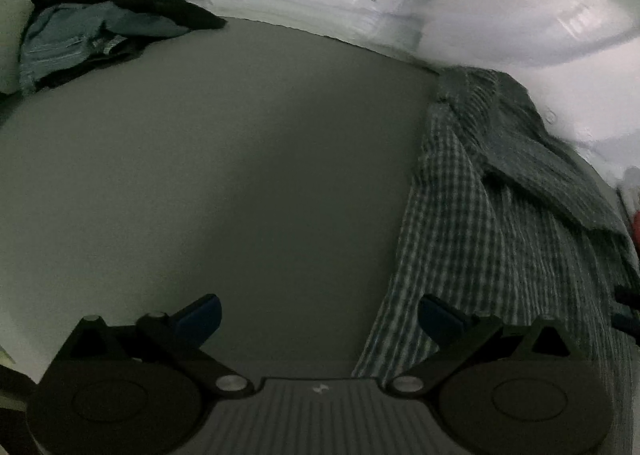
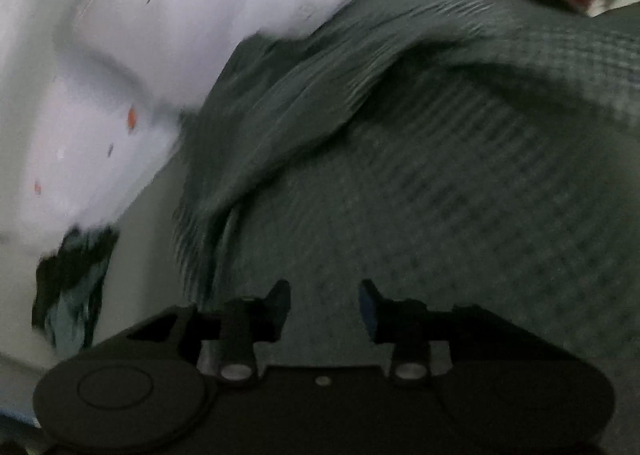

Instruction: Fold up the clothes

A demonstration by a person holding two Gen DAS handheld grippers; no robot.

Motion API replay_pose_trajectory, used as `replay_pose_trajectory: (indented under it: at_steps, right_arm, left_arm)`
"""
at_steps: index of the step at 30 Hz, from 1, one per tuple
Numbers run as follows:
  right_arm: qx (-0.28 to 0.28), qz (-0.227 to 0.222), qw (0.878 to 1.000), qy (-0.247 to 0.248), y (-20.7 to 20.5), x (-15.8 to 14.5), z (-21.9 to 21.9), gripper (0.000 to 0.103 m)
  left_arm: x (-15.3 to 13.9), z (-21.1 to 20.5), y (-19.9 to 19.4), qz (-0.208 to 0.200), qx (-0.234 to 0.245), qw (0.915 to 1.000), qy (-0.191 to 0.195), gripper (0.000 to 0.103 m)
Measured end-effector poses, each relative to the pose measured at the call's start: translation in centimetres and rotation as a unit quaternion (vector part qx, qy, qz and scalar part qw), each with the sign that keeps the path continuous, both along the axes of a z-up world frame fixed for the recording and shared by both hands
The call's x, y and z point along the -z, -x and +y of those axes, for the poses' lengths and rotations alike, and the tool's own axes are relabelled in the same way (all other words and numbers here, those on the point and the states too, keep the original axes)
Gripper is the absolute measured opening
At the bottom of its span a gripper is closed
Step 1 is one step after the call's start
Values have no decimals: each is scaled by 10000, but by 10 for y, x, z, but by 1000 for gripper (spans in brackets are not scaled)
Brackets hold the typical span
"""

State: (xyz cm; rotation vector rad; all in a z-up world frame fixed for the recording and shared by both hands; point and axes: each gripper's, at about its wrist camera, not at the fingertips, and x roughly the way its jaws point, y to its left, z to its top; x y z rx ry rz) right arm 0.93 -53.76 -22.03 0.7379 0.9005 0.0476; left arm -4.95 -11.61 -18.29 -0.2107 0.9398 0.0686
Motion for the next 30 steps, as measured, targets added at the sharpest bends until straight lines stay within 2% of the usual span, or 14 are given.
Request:
replay_pose_trajectory:
  at_steps: [2, 7, 10, 12, 15, 17, 18, 23, 25, 26, 27, 28, 29, 30]
  right_arm:
    - [294, -56, 9995, -117, -12, 3, -23, 47]
    - [1132, -55, 9925, -450, -46, 13, -78, 49]
    - [1616, -189, 9866, -132, -67, 10, -104, 50]
    - [1912, -244, 9802, 445, -84, 3, -117, 53]
    - [1902, -369, 9721, 1321, -110, -3, -127, 63]
    - [1838, -365, 9683, 1651, -128, 2, -134, 68]
    - [1824, -315, 9675, 1724, -137, 7, -137, 70]
    - [1673, -136, 9635, 2088, -170, 28, -145, 71]
    - [1459, -67, 9608, 2358, -176, 33, -139, 70]
    - [1327, -29, 9595, 2483, -179, 35, -136, 69]
    - [1234, -8, 9589, 2556, -181, 39, -132, 62]
    - [1194, -29, 9586, 2587, -182, 41, -130, 50]
    - [1155, -61, 9578, 2631, -183, 42, -128, 31]
    - [1121, -130, 9559, 2710, -184, 41, -126, 18]
  left_arm:
    - [0, -5, -15, -26, -8, 10000, -34, 103]
    - [-4, -32, -75, -88, 242, 9994, -230, 103]
    - [-11, -57, -123, -101, 423, 9985, -317, 103]
    - [-15, -74, -158, -93, 573, 9979, -282, 103]
    - [-16, -81, -210, -133, 820, 9965, -37, 102]
    - [-13, -87, -248, -145, 975, 9950, 186, 102]
    - [-12, -90, -268, -155, 1049, 9937, 354, 101]
    - [0, -103, -350, -254, 1280, 9839, 1224, 98]
    - [11, -115, -374, -223, 1281, 9825, 1335, 98]
    - [17, -121, -385, -184, 1274, 9826, 1341, 95]
    - [24, -128, -392, -101, 1270, 9834, 1296, 83]
    - [31, -134, -398, -10, 1267, 9842, 1240, 74]
    - [38, -140, -403, 87, 1257, 9854, 1149, 55]
    - [41, -144, -403, 108, 1212, 9868, 1067, 30]
